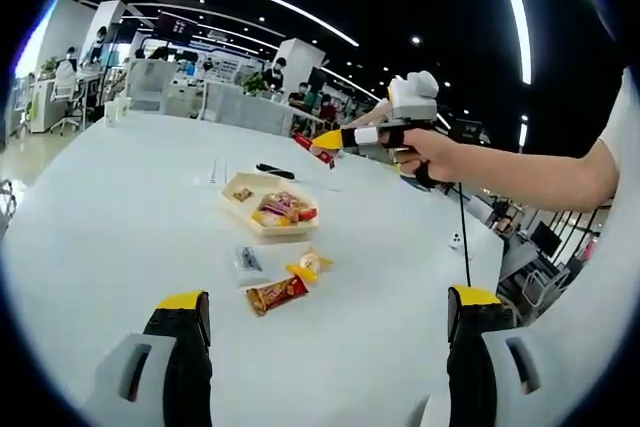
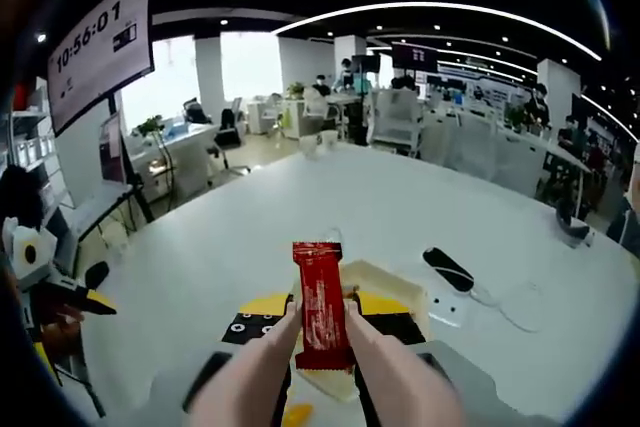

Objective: Place the target food into the container with the food tongs after gripping and lifting it, then release it inside without dropping or visibly crushing the food.

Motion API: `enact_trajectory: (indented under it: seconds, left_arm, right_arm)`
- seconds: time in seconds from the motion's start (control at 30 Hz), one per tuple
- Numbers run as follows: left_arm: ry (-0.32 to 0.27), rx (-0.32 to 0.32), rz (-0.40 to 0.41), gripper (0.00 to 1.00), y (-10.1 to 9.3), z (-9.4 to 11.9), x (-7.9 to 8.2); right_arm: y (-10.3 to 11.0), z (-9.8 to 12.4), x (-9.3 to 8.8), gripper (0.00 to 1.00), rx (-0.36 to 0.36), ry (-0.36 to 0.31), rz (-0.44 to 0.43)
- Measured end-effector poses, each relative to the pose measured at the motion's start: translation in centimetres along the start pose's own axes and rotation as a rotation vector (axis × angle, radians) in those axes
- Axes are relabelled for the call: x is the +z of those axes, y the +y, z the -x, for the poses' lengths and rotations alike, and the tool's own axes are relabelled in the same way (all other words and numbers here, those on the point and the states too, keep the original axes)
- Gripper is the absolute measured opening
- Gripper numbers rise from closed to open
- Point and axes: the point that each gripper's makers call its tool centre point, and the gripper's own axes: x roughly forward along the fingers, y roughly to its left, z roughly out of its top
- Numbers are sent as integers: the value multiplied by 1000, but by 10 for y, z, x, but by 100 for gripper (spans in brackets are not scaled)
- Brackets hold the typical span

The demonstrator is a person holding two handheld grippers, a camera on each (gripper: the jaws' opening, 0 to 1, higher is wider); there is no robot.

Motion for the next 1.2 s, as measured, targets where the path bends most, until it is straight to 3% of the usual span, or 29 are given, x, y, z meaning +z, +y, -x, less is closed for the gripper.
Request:
enact_trajectory:
  seconds: [0.33, 0.67, 1.2]
  left_arm:
    - [-5, 9, 7, 99, 4, 0, 2]
    - [-3, 34, 25, 99, 13, 4, -3]
    - [-23, 69, 44, 99, 24, 13, -2]
  right_arm:
    - [-5, -14, 11, 22, -16, -24, -58]
    - [-4, -26, 24, 22, -39, -60, -53]
    - [6, -37, 43, 27, -20, -120, -117]
